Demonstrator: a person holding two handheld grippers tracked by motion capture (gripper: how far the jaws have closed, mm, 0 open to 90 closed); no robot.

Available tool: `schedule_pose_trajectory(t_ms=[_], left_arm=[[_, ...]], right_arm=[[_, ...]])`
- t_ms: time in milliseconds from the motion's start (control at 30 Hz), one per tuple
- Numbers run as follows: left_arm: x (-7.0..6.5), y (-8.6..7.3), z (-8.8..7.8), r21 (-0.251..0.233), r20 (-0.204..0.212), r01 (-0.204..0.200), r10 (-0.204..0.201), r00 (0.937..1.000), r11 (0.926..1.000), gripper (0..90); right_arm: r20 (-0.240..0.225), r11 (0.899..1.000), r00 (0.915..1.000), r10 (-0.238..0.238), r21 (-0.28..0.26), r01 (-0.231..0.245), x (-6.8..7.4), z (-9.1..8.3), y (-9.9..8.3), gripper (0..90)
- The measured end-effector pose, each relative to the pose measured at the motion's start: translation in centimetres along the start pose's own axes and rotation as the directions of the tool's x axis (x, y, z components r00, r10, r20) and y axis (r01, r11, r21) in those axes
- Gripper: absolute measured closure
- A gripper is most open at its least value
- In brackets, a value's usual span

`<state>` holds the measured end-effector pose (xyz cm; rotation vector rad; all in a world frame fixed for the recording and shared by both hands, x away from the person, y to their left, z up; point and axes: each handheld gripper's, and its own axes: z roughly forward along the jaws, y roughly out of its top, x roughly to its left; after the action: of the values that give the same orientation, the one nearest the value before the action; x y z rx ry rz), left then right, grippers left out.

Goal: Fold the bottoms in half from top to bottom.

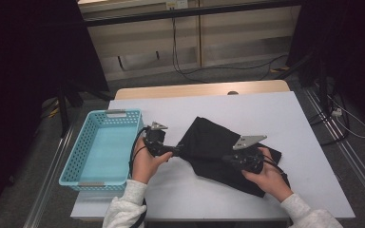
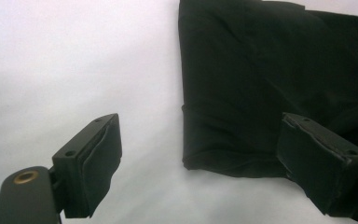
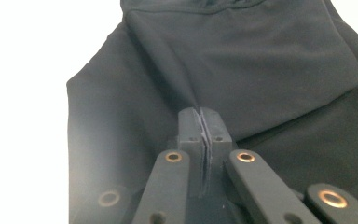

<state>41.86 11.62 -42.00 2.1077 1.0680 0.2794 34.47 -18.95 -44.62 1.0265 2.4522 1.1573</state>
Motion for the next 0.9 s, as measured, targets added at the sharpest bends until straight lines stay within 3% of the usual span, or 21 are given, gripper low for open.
schedule_pose_trajectory(t_ms=[200, 267, 467, 567, 900], left_arm=[[0.0, 0.0, -0.1, 0.000, 0.008, 0.000, 0.000, 1.0000, 1.0000, 14.3], [0.0, 0.1, -0.1, -0.002, 0.006, 0.002, -0.002, 1.0000, 1.0000, 14.3], [0.0, 0.1, -0.2, -0.002, 0.006, 0.000, 0.000, 1.0000, 1.0000, 14.2], [0.0, 0.1, -0.2, -0.006, 0.004, 0.002, -0.002, 1.0000, 1.0000, 14.2], [0.0, 0.2, -0.5, -0.005, 0.014, 0.003, -0.003, 0.9999, 1.0000, 14.1]], right_arm=[[0.000, 1.000, 1.0000, 0.006, -0.014, -0.006, -0.2, -0.4, 0.0, 89.0], [0.030, 1.000, 0.9995, -0.008, -0.028, 0.009, -0.1, -0.6, 0.1, 89.0], [0.016, 1.000, 0.9999, -0.001, -0.025, 0.001, -0.2, -0.6, 0.0, 89.1], [0.033, 0.999, 0.9995, 0.003, -0.047, -0.002, -0.1, -1.1, 0.2, 89.1], [0.025, 0.997, 0.9996, 0.015, -0.073, -0.013, -0.3, -1.9, 0.1, 89.2]])
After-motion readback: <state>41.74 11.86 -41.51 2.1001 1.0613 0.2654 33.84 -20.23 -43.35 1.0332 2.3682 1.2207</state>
